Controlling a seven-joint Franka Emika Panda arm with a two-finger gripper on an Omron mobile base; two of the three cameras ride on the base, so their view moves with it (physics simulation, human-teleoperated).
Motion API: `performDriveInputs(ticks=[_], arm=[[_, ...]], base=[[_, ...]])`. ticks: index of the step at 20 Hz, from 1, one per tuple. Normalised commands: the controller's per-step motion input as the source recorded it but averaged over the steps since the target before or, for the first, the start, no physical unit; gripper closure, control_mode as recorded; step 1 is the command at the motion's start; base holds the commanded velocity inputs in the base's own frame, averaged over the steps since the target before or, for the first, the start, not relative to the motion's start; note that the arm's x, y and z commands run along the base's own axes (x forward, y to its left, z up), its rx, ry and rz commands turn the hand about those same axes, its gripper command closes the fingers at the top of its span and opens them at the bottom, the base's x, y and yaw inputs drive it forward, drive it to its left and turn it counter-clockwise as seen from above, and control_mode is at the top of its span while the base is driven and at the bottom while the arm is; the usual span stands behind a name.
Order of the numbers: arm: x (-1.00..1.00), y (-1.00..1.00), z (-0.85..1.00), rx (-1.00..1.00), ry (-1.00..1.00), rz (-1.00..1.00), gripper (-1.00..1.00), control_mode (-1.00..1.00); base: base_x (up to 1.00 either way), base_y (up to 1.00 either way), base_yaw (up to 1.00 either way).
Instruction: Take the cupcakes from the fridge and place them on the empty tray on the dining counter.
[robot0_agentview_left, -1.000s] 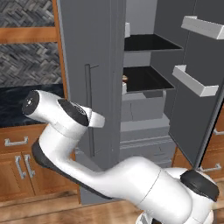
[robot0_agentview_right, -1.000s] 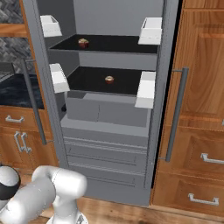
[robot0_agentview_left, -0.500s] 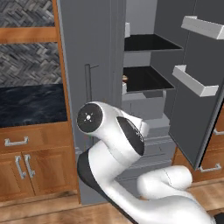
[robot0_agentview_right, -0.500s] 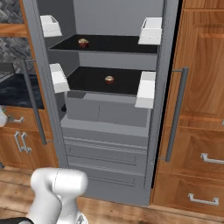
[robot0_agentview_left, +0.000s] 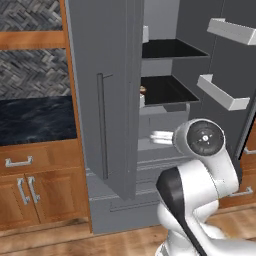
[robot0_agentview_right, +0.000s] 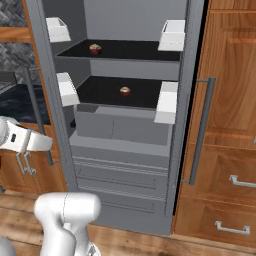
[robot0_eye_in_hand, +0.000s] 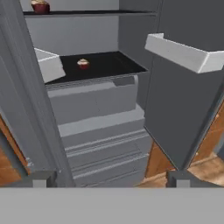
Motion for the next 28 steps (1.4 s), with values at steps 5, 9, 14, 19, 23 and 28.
performDriveInputs(ticks=[5,9,14,19,23,28], arm=[[0.02,-0.67,0.00,-0.02,0.00,0.47,-1.00,-1.00],[0.06,-0.38,0.00,-0.07,-0.03,0.58,-1.00,-1.00],[0.02,-0.31,-0.05,-0.05,-0.22,0.66,-1.00,-1.00],[0.01,-0.03,0.00,-0.09,-0.55,0.56,-1.00,-1.00],[0.00,0.01,0.03,-0.14,-0.53,0.41,-1.00,-1.00],[0.19,0.11,0.00,-0.16,-0.49,0.27,-1.00,-1.00]], base=[[0.00,0.00,0.00],[0.00,0.00,0.00],[0.00,0.00,0.00],[0.00,0.00,0.00],[0.00,0.00,0.00],[0.00,0.00,0.00]])
